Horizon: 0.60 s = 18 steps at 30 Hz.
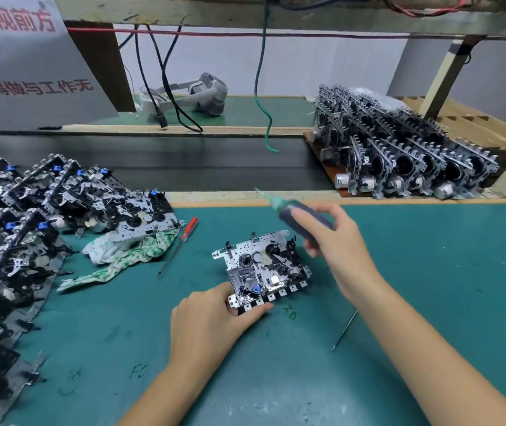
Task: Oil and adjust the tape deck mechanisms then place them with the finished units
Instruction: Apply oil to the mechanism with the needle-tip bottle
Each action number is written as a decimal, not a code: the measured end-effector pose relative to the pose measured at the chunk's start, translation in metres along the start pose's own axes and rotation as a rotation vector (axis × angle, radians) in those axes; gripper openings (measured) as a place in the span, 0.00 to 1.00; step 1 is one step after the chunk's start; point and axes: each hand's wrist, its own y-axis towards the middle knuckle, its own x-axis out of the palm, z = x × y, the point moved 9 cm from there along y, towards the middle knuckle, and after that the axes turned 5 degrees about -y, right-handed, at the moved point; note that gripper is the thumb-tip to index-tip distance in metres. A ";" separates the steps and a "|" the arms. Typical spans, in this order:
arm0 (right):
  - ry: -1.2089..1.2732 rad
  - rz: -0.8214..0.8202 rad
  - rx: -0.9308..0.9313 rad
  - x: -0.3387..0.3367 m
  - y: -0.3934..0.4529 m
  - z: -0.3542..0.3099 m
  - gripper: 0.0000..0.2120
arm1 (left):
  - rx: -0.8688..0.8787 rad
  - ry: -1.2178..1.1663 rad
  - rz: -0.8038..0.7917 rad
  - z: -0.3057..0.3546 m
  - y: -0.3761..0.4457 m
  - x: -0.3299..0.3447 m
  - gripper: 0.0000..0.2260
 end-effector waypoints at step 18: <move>0.221 0.285 -0.179 -0.042 -0.064 0.016 0.20 | -0.003 -0.034 0.044 0.003 -0.002 -0.004 0.24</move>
